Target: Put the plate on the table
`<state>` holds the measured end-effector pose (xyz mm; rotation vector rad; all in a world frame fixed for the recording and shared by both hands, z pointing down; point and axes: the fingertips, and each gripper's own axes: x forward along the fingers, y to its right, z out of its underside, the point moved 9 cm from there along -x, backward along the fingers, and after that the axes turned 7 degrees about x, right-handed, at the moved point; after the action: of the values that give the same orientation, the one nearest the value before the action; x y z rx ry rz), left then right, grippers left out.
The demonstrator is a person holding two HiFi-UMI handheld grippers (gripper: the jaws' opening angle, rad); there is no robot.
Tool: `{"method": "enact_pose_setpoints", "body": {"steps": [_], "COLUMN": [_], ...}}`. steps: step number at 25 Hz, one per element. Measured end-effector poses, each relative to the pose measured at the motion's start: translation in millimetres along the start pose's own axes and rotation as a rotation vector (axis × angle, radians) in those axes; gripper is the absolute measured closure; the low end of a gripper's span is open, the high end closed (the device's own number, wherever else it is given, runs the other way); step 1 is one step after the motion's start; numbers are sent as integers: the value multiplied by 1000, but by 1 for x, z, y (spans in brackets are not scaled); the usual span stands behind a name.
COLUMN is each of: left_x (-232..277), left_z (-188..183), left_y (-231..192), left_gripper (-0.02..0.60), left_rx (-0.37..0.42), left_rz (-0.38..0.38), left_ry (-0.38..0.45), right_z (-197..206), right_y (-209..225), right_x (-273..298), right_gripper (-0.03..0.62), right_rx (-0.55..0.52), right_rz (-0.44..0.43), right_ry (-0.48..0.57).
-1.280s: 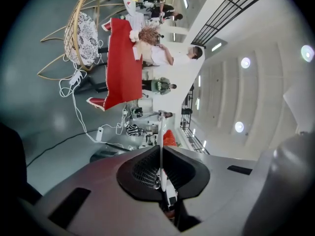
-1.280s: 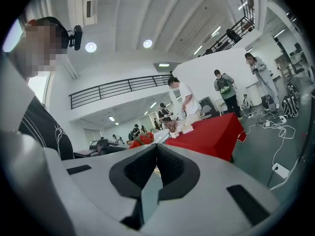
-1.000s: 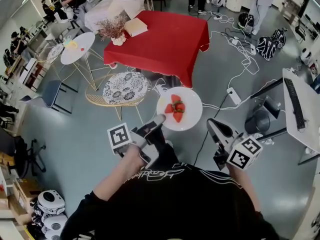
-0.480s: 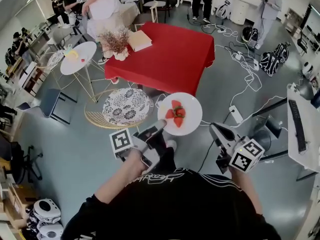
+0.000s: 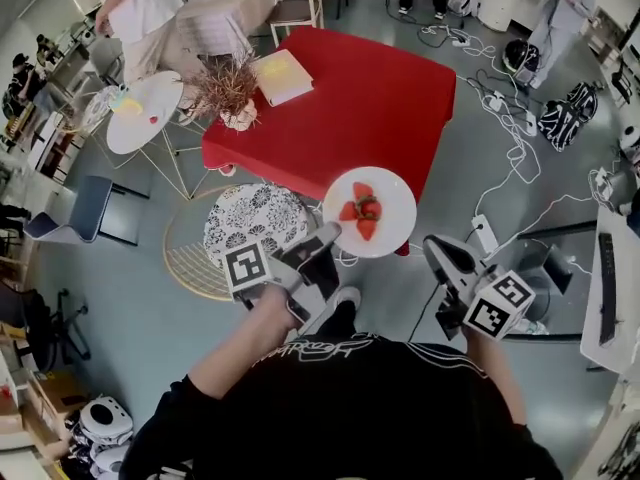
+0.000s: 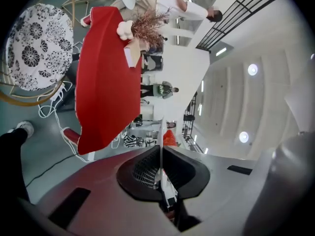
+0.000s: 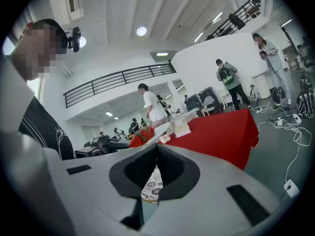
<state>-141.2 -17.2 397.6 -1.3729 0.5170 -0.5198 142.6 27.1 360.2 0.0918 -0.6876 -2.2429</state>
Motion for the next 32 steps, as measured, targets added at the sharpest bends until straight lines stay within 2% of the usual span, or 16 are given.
{"method": "enact_pose_setpoints", "body": {"steps": [8,12,19,32], "left_x": [36,49,72,103], "left_z": [-90,-119,-132,-136], "left_y": [-10,-15,-18,-26], "left_gripper": [563,563,563,563], "left_rx": [-17,-8,-12,6], "left_rz": [-8,-5,-9,-49], "left_ry": [-2,0,-6,59], "right_z": [-38,-50,-63,-81], "right_y": [30,38,49,94], "right_x": [86,107,118,131], "right_gripper": [586,586,586,586], "right_rx": [17,9,14,33], "right_rz": [15,25,32,-33], "right_ry": [-20,-10,-9,-13]}}
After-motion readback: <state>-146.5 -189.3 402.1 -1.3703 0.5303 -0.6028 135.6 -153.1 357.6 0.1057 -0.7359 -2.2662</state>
